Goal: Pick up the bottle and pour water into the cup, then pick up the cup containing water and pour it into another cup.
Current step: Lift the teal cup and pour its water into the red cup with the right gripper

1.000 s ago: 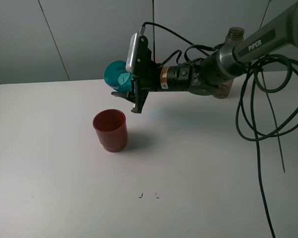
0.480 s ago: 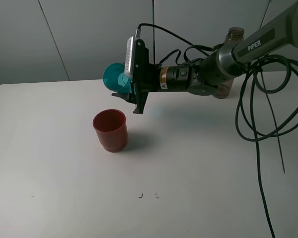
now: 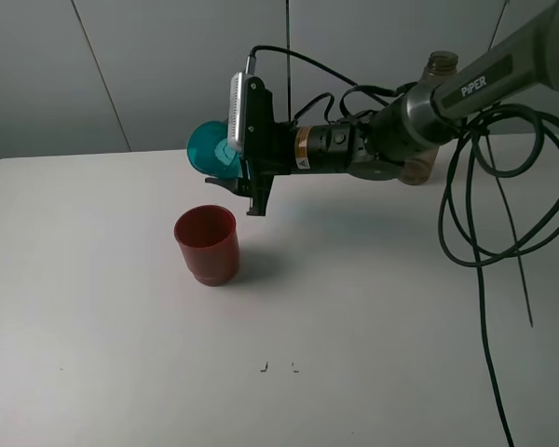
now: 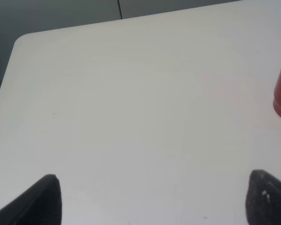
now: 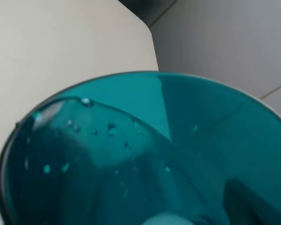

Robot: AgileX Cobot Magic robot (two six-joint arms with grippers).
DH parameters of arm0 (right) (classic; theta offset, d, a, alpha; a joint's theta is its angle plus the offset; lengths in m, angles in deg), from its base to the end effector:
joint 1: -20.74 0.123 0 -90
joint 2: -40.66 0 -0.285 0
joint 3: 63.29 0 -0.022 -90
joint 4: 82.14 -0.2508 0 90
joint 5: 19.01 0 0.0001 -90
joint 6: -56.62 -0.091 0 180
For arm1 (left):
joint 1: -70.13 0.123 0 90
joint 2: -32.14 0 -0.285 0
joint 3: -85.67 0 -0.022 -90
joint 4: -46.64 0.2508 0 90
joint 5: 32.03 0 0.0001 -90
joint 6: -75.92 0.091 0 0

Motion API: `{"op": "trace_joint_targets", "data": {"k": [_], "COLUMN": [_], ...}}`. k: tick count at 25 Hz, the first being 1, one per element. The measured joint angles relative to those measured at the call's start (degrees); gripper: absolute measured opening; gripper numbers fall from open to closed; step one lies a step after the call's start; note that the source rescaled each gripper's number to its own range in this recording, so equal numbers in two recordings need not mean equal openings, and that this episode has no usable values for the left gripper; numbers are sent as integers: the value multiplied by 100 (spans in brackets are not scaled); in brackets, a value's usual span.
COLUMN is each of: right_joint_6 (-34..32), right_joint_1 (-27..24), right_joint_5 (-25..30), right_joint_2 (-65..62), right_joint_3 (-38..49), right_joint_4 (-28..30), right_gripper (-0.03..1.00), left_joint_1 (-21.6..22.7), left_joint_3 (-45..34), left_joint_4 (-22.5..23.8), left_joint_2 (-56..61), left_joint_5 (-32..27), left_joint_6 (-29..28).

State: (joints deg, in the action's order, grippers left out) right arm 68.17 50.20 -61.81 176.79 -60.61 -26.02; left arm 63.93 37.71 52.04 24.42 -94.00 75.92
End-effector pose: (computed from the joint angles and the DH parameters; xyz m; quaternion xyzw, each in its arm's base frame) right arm 0.3728 0.2695 0.1186 -0.6703 0.4495 0.0984 0.5822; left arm -0.0065 0.0083 0.2788 0.0436 0.8535 0.0190 0.5189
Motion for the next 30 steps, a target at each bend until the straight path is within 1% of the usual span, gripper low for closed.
{"op": "trace_joint_targets", "data": {"k": [12,30], "right_joint_6": [1456,2737], "right_joint_1": [45,50], "right_joint_5": [-16,-16], "right_joint_2": [-22,-22], "right_joint_3": [0,0], "right_joint_4": [-12,-476], "right_gripper": [4,4], "left_joint_1": [0,0], "left_joint_3": [0,0], "left_joint_4": [0,0], "left_joint_2": [0,0], "left_joint_5": [0,0], "left_joint_6": [0,0]}}
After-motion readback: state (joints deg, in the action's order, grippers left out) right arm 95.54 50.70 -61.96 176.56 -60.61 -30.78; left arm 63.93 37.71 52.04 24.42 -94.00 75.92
